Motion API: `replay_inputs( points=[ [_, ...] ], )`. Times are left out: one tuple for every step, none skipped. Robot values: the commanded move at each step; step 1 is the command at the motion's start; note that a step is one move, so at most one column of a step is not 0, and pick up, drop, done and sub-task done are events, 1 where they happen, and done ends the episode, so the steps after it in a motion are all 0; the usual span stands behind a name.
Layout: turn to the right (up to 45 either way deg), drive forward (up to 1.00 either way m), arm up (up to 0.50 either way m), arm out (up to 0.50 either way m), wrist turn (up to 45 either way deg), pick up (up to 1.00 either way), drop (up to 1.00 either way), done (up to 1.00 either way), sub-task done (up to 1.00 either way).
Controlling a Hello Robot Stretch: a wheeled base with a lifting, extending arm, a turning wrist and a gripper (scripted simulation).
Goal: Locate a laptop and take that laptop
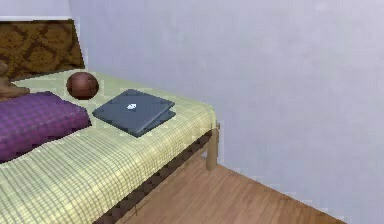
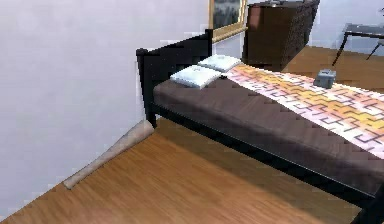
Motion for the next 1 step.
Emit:
replay_inputs(
  points=[
    [9.0,0.0,0.0,0.0,0.0,0.0,0.0,0.0,0.0]
  ],
)
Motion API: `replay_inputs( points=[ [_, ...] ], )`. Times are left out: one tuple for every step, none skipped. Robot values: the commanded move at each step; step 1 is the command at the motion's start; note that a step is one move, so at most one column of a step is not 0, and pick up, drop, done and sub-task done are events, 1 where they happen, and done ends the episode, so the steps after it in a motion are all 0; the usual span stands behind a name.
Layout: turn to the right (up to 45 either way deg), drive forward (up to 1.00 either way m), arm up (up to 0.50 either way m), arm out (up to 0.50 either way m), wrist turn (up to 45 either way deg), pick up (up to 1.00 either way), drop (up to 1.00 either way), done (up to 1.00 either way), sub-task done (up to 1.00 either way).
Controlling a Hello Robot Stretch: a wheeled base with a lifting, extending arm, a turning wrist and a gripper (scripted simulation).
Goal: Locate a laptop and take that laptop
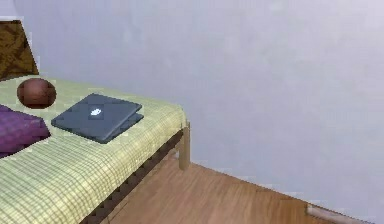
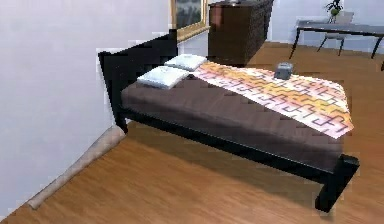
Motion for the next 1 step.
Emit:
replay_inputs(
  points=[
    [0.0,0.1,0.0,0.0,0.0,0.0,0.0,0.0,0.0]
  ],
)
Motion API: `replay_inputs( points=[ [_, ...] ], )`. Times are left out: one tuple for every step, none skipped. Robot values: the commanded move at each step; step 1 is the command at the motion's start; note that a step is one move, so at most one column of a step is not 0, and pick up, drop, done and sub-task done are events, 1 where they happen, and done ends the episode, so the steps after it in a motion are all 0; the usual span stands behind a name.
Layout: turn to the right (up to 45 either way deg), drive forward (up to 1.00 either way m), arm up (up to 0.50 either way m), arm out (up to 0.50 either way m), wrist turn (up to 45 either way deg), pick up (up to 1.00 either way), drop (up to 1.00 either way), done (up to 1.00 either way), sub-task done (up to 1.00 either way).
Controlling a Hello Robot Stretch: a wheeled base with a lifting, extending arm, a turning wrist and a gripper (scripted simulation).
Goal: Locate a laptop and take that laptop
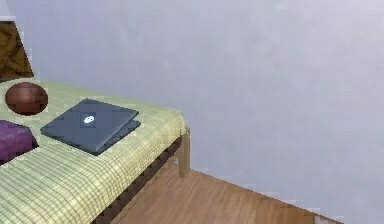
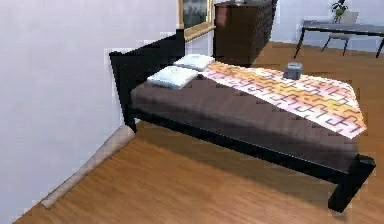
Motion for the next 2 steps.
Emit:
replay_inputs(
  points=[
    [-45.0,0.0,0.0,0.0,0.0,0.0,0.0,0.0,0.0],
    [-45.0,0.0,0.0,0.0,0.0,0.0,0.0,0.0,0.0]
  ],
)
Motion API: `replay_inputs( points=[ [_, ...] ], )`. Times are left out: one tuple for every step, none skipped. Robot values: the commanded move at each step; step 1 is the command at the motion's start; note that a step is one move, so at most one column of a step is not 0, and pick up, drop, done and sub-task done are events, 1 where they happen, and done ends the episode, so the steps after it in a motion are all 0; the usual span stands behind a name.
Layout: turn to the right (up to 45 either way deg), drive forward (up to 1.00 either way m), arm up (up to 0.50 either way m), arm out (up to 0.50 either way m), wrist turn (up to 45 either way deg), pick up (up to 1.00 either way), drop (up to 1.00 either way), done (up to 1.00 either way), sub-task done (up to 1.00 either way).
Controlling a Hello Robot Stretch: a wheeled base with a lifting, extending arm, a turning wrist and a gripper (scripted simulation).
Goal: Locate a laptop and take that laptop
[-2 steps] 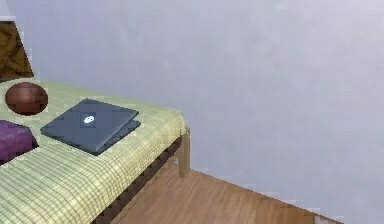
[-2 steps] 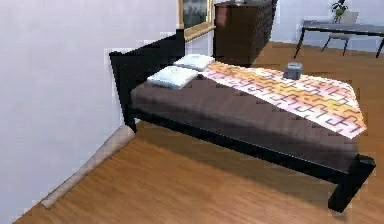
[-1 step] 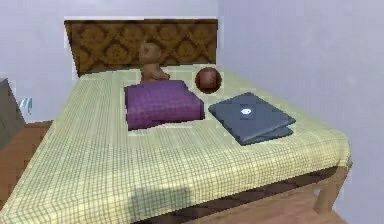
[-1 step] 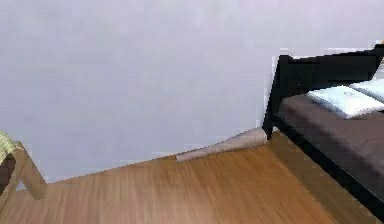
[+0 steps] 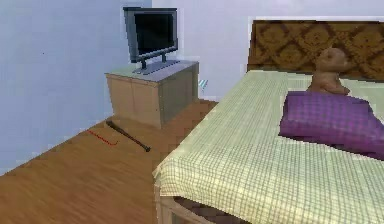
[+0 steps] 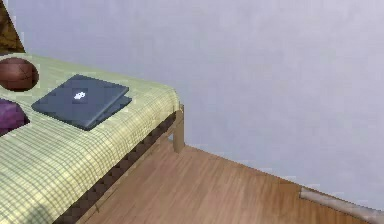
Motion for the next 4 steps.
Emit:
replay_inputs(
  points=[
    [-27.0,0.0,0.0,0.0,0.0,0.0,0.0,0.0,0.0],
    [45.0,0.0,0.0,0.0,0.0,0.0,0.0,0.0,0.0],
    [9.0,0.0,0.0,0.0,0.0,0.0,0.0,0.0,0.0],
    [0.0,0.4,0.0,0.0,0.0,0.0,0.0,0.0,0.0]
  ],
)
